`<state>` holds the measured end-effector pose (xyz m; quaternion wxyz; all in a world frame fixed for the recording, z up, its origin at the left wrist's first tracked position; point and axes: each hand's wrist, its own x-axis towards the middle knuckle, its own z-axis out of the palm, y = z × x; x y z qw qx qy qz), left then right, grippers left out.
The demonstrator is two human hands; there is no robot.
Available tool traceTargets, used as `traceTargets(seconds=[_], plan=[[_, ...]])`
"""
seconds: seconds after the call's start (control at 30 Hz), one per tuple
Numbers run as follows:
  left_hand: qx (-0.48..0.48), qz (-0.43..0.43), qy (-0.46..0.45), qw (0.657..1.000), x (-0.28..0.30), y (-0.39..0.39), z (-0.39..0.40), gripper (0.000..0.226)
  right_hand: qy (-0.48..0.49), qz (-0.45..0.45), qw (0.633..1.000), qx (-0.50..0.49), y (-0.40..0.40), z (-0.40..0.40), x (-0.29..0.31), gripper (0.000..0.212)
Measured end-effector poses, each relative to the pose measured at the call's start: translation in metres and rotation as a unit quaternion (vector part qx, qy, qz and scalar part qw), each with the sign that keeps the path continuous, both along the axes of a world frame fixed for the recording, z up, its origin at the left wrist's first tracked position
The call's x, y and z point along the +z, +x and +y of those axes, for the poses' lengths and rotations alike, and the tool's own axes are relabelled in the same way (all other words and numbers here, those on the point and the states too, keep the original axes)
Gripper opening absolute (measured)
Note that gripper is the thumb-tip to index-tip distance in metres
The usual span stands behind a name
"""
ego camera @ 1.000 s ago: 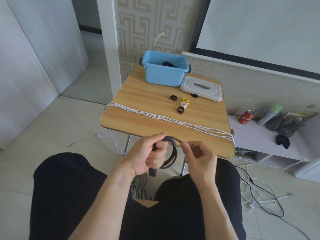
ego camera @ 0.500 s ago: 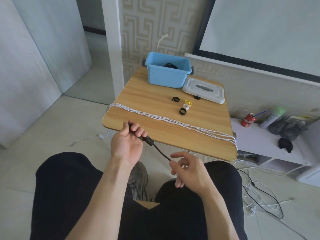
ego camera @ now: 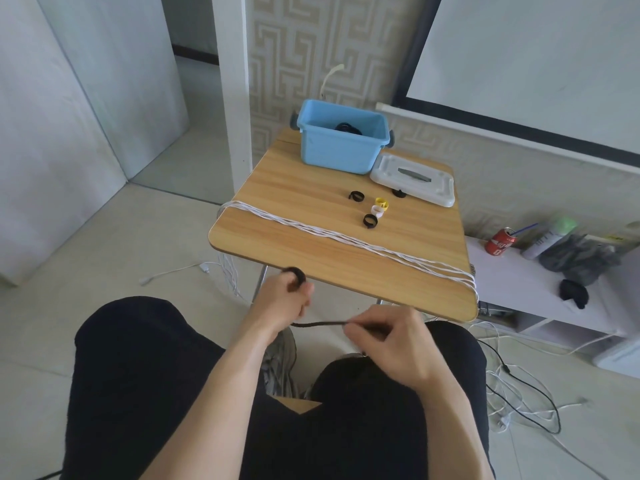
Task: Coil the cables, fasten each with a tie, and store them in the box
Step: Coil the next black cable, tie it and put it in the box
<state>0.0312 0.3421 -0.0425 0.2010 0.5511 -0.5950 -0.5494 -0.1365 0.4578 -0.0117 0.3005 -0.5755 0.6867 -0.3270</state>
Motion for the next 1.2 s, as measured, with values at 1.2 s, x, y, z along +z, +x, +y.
traceTargets(seconds=[1.2], plan=[[-0.018,0.12,-0.067,0.99,0.003,-0.004,-0.003,0.026,0.111,0.022,0.993,0.03,0.005,-0.006,0.001,0.013]])
